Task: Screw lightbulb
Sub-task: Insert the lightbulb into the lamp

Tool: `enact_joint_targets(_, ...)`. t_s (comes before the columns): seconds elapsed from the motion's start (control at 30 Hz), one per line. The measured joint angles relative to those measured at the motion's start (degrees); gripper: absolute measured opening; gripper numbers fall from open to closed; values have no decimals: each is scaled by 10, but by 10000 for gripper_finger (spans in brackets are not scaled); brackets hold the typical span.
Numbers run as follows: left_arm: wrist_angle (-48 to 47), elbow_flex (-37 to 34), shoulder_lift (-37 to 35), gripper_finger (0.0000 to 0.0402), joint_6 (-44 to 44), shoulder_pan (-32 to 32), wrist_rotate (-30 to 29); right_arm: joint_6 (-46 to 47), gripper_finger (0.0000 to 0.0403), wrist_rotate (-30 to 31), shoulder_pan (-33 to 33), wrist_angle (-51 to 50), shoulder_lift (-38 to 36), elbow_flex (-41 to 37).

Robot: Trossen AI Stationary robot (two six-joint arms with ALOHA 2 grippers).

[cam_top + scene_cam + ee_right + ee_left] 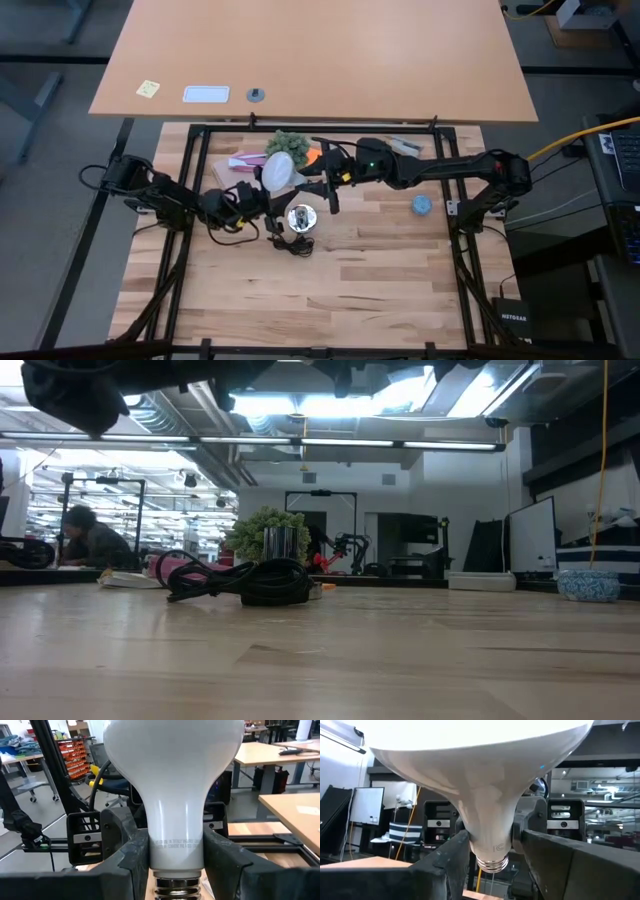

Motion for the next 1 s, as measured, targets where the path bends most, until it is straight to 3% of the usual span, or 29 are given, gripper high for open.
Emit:
enact_joint_targets(0.5,-5,2,1,170,14,-9,10,-1,157,-14,0,20,-5,-1)
enact_joint_targets(1.0,-6,0,-5,170,23,-14,4,-22,157,-27,-1,-31,-9,0)
